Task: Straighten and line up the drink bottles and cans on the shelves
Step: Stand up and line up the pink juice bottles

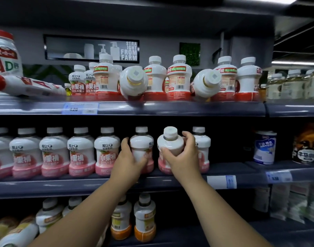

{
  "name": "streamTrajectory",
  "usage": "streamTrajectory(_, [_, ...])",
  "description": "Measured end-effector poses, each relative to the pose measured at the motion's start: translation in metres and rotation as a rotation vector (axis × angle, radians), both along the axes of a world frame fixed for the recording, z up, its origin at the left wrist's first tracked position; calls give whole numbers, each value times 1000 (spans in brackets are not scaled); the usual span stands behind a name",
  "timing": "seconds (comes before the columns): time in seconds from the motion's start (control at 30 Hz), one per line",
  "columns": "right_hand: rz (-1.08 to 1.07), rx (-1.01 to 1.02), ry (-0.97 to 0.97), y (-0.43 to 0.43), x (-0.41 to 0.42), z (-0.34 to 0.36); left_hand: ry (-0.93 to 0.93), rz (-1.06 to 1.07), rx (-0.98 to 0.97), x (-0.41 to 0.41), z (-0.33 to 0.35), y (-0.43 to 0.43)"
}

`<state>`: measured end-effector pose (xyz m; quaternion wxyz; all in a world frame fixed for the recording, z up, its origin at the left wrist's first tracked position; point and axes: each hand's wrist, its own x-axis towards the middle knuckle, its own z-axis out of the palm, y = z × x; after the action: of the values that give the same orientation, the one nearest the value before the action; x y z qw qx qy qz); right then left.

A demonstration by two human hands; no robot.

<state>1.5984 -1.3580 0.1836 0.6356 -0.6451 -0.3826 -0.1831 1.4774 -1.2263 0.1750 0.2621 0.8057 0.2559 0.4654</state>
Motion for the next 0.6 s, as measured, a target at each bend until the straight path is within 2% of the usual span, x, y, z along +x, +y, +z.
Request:
streamTrajectory(0.1, [0,-125,40,15,7,6,13,-16,9,0,1,3])
streamTrajectory(0.23, [-47,-333,-31,18,11,-5,11,6,28,6,3,8])
streamTrajectory(0.3, [-40,-338,-11,13,18,-5,30,12,36,9,4,9])
streamTrajectory(0.43, [-24,-371,17,3,34,-3,128,-107,-8,14,12,10])
streamTrajectory(0.5, [-29,-383,4,3,37,-5,97,-128,-58,17,13,11])
streamTrajectory(0.6, [-36,-354,16,4,38,-8,69,-53,-60,19,7,12])
